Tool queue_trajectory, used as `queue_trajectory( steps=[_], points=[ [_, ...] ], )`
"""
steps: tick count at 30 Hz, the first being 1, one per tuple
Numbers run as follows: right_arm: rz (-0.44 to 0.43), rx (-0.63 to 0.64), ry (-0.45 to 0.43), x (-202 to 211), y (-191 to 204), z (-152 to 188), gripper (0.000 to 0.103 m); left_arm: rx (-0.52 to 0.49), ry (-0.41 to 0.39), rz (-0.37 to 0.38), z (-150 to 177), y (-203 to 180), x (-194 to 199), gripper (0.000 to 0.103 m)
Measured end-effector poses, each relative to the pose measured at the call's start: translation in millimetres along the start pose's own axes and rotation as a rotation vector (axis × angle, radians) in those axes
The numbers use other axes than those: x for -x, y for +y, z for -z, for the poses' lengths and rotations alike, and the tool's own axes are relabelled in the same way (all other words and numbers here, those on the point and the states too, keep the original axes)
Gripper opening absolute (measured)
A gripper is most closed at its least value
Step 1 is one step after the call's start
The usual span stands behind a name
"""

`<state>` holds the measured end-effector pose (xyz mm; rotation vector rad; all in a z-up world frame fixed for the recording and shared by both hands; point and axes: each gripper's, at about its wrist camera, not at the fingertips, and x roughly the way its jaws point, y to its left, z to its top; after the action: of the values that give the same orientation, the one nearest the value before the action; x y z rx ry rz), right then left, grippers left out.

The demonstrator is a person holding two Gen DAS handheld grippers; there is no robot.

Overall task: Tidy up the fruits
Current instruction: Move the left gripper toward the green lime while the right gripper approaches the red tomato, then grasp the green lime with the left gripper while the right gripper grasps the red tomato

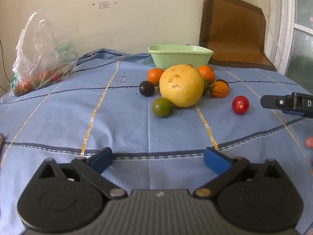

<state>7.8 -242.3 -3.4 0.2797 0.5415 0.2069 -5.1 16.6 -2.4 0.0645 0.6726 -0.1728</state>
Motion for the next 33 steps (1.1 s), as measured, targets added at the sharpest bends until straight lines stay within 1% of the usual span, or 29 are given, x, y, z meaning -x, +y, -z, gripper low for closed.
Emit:
queue_trajectory(
  steps=[3,5,7,8,10,12,13,15,19,21,23,25,26,28,30,32,33],
  points=[
    [0.003,-0.002,-0.013,1.9,0.7,-0.8,0.103,0.034,-0.026,0.049,-0.8,7.9,4.2,0.102],
    [-0.004,-0.001,-0.027,3.8,0.5,-0.2,0.103,0.058,-0.052,0.052,-2.4,13.8,7.2,0.097],
    [-0.018,0.019,-0.048,8.4,2.7,1.1,0.103,0.056,-0.074,0.033,-5.8,17.6,9.1,0.086],
    [-0.024,0.034,-0.051,9.8,3.4,0.8,0.098,0.056,-0.083,0.027,-8.4,19.3,9.1,0.084],
    [-0.039,0.087,-0.045,9.9,11.4,1.5,0.095,0.053,-0.103,0.037,-14.3,22.5,10.1,0.079],
    [-0.05,0.158,-0.034,7.9,22.2,2.9,0.085,0.021,-0.131,0.06,-21.2,21.9,12.4,0.076],
    [-0.054,0.19,-0.028,7.2,27.3,3.4,0.083,-0.005,-0.148,0.065,-24.3,18.6,13.2,0.076],
    [-0.062,0.249,-0.018,6.0,36.2,3.7,0.076,-0.058,-0.179,0.07,-31.5,8.9,13.7,0.076],
    [-0.084,0.327,0.01,-0.1,47.8,2.0,0.069,-0.103,-0.207,0.12,-37.0,-2.4,13.2,0.076],
    [-0.086,0.361,0.025,-3.2,50.7,1.8,0.064,-0.114,-0.197,0.121,-37.5,-4.1,9.0,0.076],
    [-0.091,0.384,0.036,-6.9,52.8,1.4,0.064,-0.113,-0.173,0.113,-36.2,-1.9,2.5,0.073],
    [-0.09,0.401,0.046,-11.4,54.5,1.3,0.063,-0.093,-0.137,0.104,-37.3,2.6,-6.2,0.065],
    [-0.089,0.404,0.05,-13.1,56.3,1.7,0.062,-0.077,-0.121,0.11,-37.8,6.0,-10.1,0.063],
    [-0.088,0.41,0.066,-19.0,57.9,2.1,0.062,-0.054,-0.099,0.121,-40.5,12.5,-17.0,0.055],
    [-0.087,0.418,0.088,-25.5,59.3,3.4,0.058,-0.057,-0.079,0.125,-43.5,17.0,-25.5,0.05],
    [-0.096,0.412,0.091,-28.3,59.5,3.0,0.056,-0.061,-0.046,0.128,-44.0,17.5,-35.5,0.044],
    [-0.098,0.413,0.092,-29.3,60.0,2.6,0.053,-0.054,-0.033,0.143,-44.0,19.0,-39.0,0.036]
  ],
)
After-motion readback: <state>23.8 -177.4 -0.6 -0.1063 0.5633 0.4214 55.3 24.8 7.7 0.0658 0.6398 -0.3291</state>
